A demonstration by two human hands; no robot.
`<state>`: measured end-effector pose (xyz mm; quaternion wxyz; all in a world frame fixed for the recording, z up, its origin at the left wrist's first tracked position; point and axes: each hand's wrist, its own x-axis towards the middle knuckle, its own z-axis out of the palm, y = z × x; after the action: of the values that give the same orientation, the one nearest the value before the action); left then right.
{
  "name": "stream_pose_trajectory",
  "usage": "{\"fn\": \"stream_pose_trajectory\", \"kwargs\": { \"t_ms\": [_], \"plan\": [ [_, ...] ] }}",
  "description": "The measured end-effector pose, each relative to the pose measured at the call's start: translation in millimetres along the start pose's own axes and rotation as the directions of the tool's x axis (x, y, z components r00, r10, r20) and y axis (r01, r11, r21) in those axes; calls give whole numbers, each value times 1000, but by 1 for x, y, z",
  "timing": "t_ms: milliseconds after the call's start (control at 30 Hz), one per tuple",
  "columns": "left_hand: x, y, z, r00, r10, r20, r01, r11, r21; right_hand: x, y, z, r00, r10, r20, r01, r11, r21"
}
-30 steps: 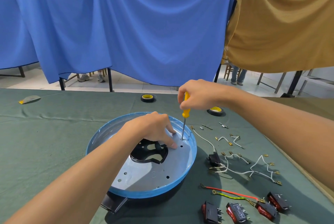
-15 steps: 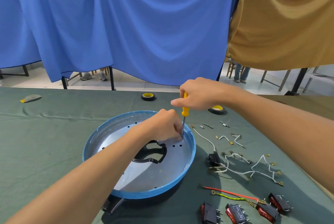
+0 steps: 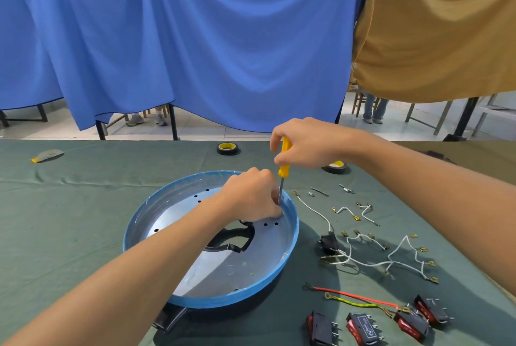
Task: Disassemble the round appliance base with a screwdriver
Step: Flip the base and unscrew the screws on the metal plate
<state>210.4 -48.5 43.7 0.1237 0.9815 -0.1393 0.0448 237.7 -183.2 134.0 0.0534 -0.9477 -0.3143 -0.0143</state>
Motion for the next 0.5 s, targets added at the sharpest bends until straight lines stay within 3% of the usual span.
{"fn": "stream_pose_trajectory", "kwargs": {
  "t_ms": [133, 267, 500],
  "plan": [
    [0, 0, 2, 1000, -6, 23, 6, 1000, 0, -1, 0, -1, 999, 28, 17, -28, 1000, -14],
    [0, -9, -3, 996, 38, 80, -28, 992, -125, 0, 4, 4, 997, 47, -58, -49, 998, -37],
    [3, -13, 0, 992, 107, 74, -96, 987, -129, -9, -3, -11, 990, -25, 141, 36, 997, -70]
  ]
}}
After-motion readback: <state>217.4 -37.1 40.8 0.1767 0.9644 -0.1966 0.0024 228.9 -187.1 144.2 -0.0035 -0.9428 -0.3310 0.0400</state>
